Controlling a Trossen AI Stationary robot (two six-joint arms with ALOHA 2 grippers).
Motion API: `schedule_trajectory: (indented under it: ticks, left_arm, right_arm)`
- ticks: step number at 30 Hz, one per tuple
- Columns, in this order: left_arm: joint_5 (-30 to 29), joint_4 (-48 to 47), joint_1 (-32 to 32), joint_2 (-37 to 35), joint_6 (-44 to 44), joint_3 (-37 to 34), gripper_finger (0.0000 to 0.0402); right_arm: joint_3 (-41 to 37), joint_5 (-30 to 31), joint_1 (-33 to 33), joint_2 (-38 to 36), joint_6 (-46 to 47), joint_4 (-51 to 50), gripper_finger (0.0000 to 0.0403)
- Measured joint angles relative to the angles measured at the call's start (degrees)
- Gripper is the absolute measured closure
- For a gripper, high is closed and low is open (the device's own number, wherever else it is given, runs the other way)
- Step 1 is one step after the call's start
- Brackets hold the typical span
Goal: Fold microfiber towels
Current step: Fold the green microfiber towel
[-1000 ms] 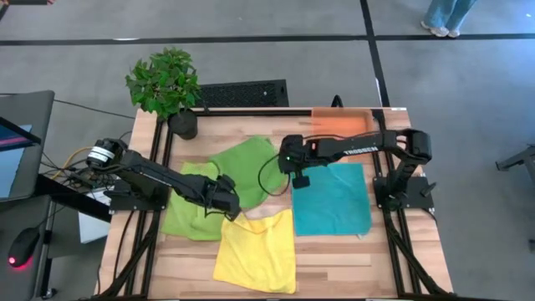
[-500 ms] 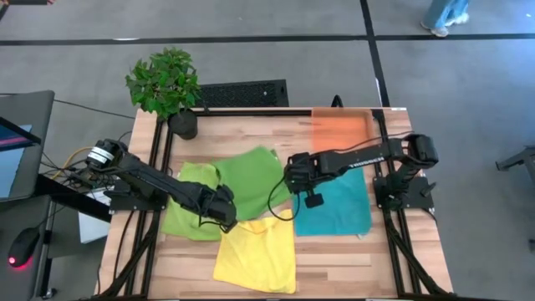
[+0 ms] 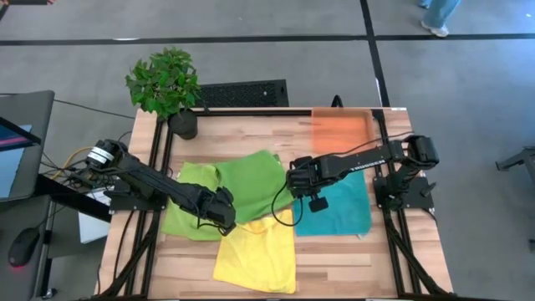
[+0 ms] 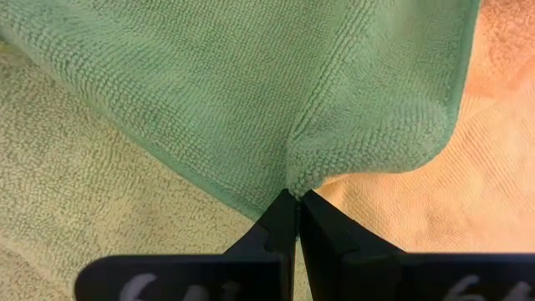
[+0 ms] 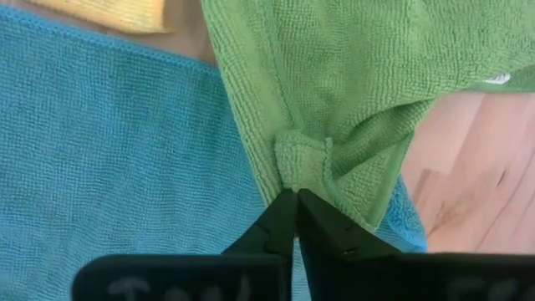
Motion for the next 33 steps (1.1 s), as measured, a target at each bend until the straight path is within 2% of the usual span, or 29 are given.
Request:
schedule_trajectory:
  ticks: [11, 15, 19, 23, 29, 33]
  left_arm:
    - [2.1, 0.0, 0.0, 0.0, 0.9, 0.0, 0.0401]
    - [2.2, 0.0, 0.0, 0.0, 0.9, 0.0, 0.0401]
    - [2.3, 0.0, -0.2, 0.0, 0.9, 0.0, 0.0401]
    - [2.2, 0.0, -0.9, 0.0, 1.1, 0.0, 0.0401]
    - [1.2, -0.1, -1.6, 0.0, 1.1, 0.0, 0.0401]
    - [0.1, -0.1, -1.6, 0.0, 1.0, 0.0, 0.0401]
  right_arm:
    - [0.3, 0.1, 2.1, 0.0, -2.3, -0.5, 0.0253]
    - [3.8, 0.1, 2.3, 0.1, 1.5, -2.2, 0.0227]
    - [7.8, 0.3, 2.2, -0.2, 0.2, -3.9, 0.022]
    - [9.6, 0.4, 0.7, -0.7, -1.6, 0.3, 0.0224]
    - [9.7, -0.3, -5.1, 0.6, 1.0, 7.7, 0.0234]
    - [9.7, -3.2, -8.7, 2.7, 4.2, 7.8, 0.0237]
